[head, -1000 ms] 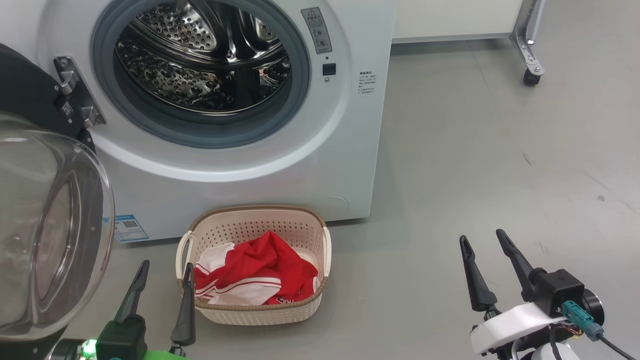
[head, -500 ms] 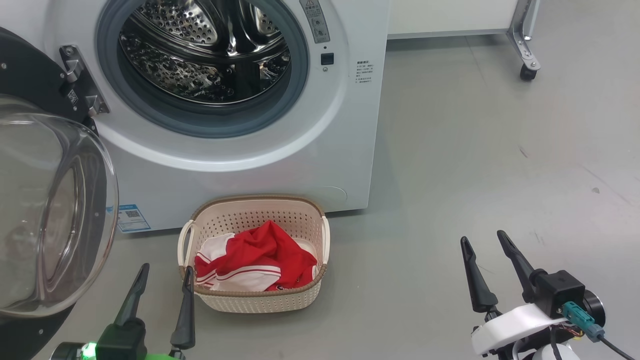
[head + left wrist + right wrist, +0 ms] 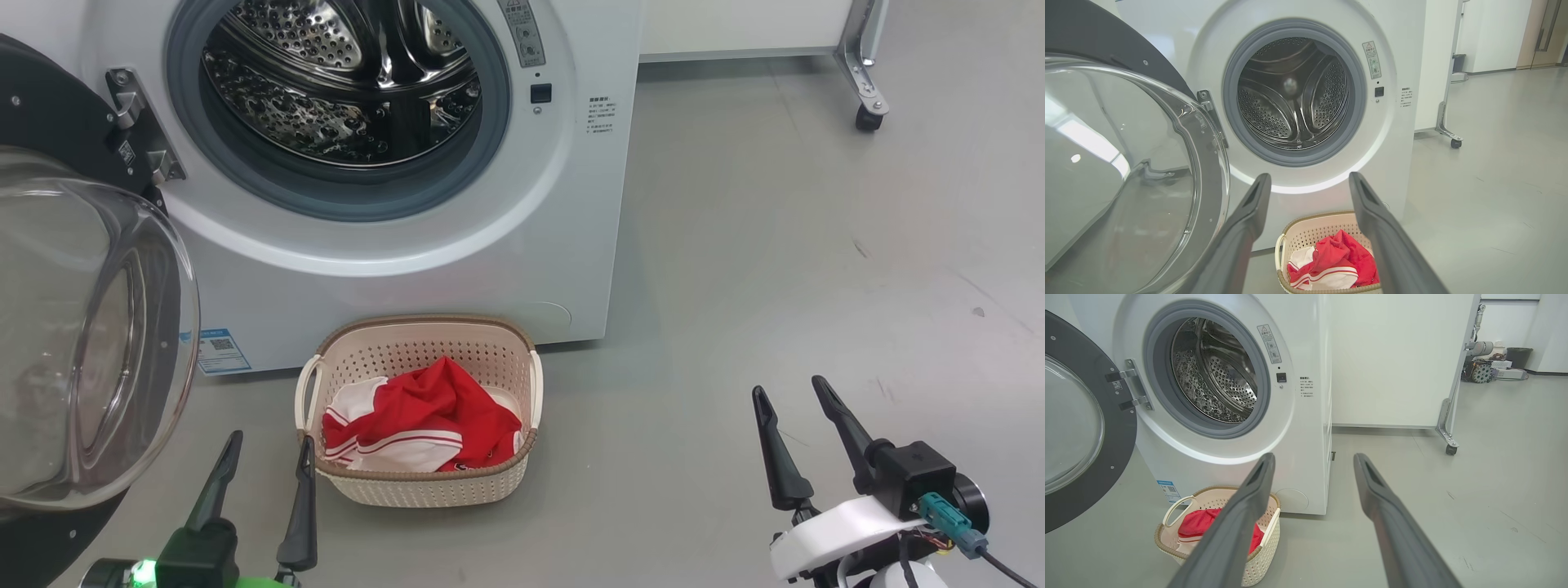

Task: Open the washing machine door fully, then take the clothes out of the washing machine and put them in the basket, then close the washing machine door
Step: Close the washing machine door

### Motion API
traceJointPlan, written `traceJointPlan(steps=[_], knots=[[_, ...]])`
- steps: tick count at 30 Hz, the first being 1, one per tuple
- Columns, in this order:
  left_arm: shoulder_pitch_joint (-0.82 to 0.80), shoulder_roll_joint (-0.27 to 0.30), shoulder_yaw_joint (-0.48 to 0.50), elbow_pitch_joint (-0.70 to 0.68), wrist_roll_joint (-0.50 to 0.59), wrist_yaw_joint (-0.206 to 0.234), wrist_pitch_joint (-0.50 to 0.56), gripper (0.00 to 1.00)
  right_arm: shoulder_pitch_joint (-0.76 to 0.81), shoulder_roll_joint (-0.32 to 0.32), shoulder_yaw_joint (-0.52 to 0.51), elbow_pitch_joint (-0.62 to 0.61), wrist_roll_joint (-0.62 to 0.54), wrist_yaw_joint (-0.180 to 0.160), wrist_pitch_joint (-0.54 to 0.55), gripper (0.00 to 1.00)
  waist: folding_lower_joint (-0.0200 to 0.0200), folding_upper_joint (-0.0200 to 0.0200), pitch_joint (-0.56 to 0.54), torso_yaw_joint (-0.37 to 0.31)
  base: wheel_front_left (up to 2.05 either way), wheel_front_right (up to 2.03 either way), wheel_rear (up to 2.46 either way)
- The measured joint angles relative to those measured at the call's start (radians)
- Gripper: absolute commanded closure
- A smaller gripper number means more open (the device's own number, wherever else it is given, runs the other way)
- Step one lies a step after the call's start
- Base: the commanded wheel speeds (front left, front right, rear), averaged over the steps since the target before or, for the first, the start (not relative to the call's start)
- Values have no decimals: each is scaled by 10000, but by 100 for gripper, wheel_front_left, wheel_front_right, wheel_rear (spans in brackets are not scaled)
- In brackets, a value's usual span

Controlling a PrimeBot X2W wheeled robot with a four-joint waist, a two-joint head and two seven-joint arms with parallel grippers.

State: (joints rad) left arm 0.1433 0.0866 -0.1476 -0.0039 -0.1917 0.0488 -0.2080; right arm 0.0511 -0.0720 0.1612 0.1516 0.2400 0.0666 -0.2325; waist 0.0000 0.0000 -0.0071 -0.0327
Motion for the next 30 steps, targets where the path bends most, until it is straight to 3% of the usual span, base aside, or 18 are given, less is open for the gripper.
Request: traceJointPlan(steps=[13, 30], knots=[[-21, 15, -199, -100, 163, 0, 2, 0, 16, -265, -228, -207, 0, -81, 0, 0, 0, 0, 33, 579, 0, 0, 0], [-20, -13, 257, -382, 263, 355, -40, 0, -27, -291, 127, -314, 0, 0, 176, 0, 0, 0, 251, 2476, 0, 0, 0]])
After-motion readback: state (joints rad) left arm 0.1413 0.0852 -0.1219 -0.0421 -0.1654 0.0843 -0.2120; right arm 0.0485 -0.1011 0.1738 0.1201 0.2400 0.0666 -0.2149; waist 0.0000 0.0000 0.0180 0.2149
